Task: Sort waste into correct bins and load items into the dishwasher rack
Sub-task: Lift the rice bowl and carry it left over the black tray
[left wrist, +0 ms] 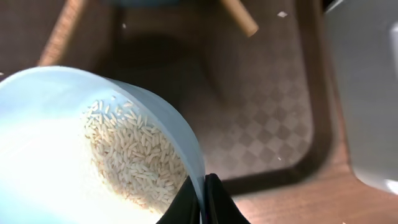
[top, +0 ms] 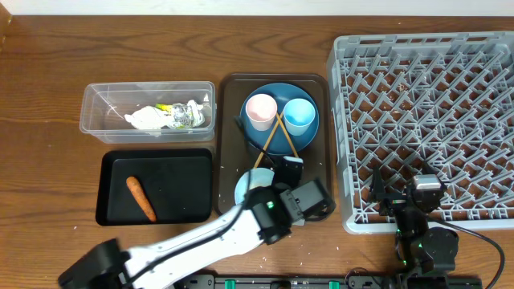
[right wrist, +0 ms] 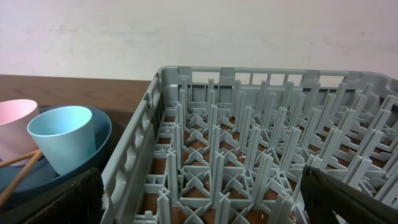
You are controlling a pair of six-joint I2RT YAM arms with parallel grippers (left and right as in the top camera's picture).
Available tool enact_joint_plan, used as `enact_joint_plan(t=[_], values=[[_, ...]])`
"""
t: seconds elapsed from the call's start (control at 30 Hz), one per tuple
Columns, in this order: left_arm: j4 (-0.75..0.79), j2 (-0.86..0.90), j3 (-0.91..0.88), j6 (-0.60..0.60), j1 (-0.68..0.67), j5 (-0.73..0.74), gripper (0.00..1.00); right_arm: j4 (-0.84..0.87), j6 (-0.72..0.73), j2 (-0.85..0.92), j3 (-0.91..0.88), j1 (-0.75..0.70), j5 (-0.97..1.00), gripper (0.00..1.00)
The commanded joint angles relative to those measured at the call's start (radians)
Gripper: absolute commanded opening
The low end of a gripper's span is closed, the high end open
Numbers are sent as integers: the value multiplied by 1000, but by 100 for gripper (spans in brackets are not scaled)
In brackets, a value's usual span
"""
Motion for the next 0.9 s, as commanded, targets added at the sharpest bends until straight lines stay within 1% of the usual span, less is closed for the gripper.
enact_joint_plan(t=[0.0, 0.2, 0.37, 0.47, 0.53, 0.67, 0.87], values=[[-24, -82, -14, 41, 28, -6, 6, -3, -15, -1, -2, -7, 2, 99], [-98, -214, -14, 101, 120, -6, 6, -3, -15, -1, -2, -7, 2, 99], [-181, -320, -14, 145, 249, -5, 6, -3, -15, -1, -2, -7, 1, 99], [-212, -376, -14, 200, 330, 5, 7, -3, -15, -1, -2, -7, 2, 99], [-216, -406, -14, 249, 385, 53, 6, -3, -15, -1, -2, -7, 2, 99], [-216, -457, -14, 356, 535, 242, 6, -3, -15, -1, -2, -7, 2, 99], [-216, -467, -14, 495, 751, 443, 6, -3, -15, -1, -2, -7, 2, 99]])
